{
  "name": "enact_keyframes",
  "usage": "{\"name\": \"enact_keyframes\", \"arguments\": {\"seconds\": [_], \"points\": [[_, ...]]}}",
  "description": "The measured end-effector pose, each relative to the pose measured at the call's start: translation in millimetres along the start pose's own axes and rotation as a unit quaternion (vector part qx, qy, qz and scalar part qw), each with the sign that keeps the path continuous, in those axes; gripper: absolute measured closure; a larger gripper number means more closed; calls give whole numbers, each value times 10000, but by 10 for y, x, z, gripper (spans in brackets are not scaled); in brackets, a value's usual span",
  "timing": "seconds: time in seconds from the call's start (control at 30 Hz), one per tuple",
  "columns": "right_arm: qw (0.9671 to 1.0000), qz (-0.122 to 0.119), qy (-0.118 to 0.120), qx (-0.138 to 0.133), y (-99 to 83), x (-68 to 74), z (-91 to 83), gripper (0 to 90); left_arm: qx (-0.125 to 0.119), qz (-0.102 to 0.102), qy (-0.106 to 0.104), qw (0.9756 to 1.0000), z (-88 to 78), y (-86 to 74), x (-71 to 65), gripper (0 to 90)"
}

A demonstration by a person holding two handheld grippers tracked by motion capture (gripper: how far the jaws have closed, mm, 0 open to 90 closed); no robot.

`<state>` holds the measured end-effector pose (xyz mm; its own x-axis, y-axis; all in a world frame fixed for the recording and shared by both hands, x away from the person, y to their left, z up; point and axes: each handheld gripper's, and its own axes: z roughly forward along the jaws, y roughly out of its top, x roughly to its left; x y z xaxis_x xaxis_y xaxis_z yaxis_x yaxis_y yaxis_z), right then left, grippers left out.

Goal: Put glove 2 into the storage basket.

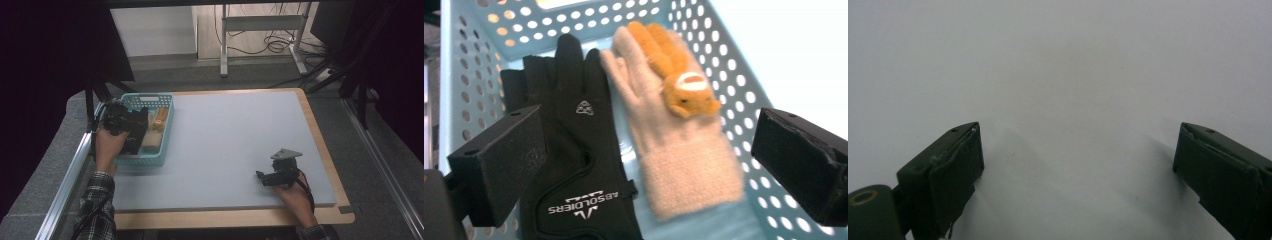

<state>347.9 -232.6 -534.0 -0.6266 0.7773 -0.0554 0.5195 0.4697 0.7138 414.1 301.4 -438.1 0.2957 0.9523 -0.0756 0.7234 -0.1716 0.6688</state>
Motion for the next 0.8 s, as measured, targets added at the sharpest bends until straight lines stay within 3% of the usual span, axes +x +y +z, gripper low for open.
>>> {"name": "enact_keyframes", "arguments": {"seconds": [0.1, 0.47, 0.8], "points": [[10000, -1, 0, 1, 0, 1, 0, 57, -159, 33, -115, 9998, -57, -7, -49, 14], [10000, -4, -7, 0, 1, 2, 0, 56, -385, 231, -296, 9986, -192, -35, -217, 5], [10000, 5, -9, 3, 2, 4, 0, 56, -486, 403, -591, 9963, -162, -102, -444, 5]]}}
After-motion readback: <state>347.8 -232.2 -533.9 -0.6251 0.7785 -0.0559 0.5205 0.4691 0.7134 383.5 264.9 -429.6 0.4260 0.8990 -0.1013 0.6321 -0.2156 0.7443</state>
